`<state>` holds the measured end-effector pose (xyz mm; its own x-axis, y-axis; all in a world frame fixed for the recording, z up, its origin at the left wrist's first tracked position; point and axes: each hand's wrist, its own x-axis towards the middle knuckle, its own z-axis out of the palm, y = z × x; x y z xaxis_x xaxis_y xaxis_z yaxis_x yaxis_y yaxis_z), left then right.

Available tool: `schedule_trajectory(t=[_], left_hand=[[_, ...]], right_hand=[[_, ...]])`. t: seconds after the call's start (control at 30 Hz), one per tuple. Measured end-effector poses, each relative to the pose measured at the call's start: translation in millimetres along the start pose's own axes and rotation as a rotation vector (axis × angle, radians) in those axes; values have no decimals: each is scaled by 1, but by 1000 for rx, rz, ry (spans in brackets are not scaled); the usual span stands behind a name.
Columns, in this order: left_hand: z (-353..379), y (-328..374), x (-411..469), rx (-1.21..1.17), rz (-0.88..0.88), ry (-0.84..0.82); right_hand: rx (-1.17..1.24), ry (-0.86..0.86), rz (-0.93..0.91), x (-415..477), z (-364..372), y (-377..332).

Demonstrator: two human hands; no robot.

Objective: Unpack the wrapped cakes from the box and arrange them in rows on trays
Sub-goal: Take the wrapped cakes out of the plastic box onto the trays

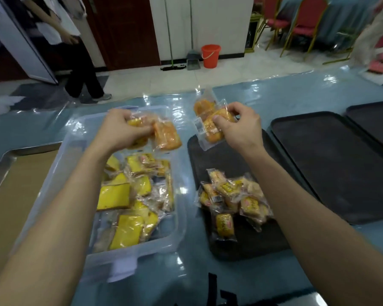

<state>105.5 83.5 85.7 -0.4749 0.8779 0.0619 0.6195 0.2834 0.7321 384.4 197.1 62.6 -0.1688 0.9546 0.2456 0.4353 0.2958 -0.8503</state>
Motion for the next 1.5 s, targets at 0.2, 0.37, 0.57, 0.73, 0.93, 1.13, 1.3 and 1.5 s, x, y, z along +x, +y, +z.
schedule_trajectory(t=[0.2, 0.37, 0.57, 0.73, 0.93, 1.13, 1.3, 1.5], left_hand=[[112, 107, -4, 127, 228, -91], [259, 108, -21, 348, 153, -368], [363, 42, -75, 535, 98, -560], [353, 39, -66, 634, 122, -541], [265, 73, -32, 502, 144, -456], [112, 48, -20, 346, 214, -158], [4, -50, -29, 318, 10, -117], [-45, -159, -44, 452, -124, -353]], right_hand=[[-127, 31, 46, -3, -78, 82], [-417, 34, 45, -41, -118, 177], [-708, -631, 193, -103, -105, 288], [-756, -651, 218, -103, -100, 288], [-795, -434, 60, -59, -87, 214], [-458, -292, -240, -27, -21, 85], [-180, -282, -470, -39, 53, -3], [-224, -473, -465, -55, 145, -45]])
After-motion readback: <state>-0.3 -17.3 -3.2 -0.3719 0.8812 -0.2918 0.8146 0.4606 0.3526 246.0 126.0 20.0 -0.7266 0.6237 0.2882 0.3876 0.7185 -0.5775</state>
